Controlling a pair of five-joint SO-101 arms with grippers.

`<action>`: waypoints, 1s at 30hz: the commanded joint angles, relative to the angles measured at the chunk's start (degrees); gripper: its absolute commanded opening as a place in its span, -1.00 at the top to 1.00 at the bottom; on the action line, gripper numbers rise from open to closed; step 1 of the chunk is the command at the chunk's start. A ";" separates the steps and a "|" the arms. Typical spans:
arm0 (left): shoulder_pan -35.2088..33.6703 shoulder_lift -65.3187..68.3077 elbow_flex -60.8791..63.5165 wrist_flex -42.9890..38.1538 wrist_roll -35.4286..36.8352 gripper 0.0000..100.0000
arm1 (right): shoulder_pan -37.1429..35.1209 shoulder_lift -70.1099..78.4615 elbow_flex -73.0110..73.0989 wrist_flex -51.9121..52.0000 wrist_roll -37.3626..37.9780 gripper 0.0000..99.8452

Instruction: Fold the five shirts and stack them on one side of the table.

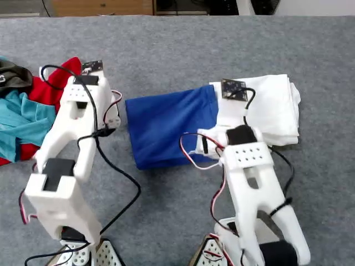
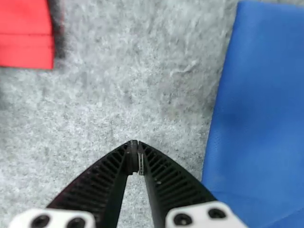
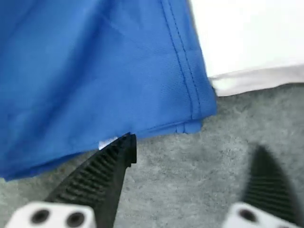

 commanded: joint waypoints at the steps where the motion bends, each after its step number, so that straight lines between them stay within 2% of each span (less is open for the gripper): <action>1: -0.44 -6.11 3.34 -3.25 0.35 0.96 | -0.57 2.86 -3.82 -1.23 -2.64 0.03; 10: -0.44 -7.34 4.84 -3.52 0.35 0.96 | -0.66 12.97 -3.56 -13.98 -12.04 0.03; 18: -0.35 -7.34 4.75 -6.15 0.35 0.96 | -0.66 20.97 -4.00 -18.99 -12.40 0.04; 20: -0.26 -7.34 4.84 -6.15 0.35 0.96 | -0.57 22.20 -4.00 -18.99 -12.40 0.13; 26: -0.18 -7.34 4.75 -6.33 0.35 0.96 | -0.57 23.87 -5.76 -18.99 -11.78 0.56; 30: -0.26 -7.34 4.75 -6.24 0.35 0.96 | -0.57 23.96 -6.99 -18.99 -11.78 0.64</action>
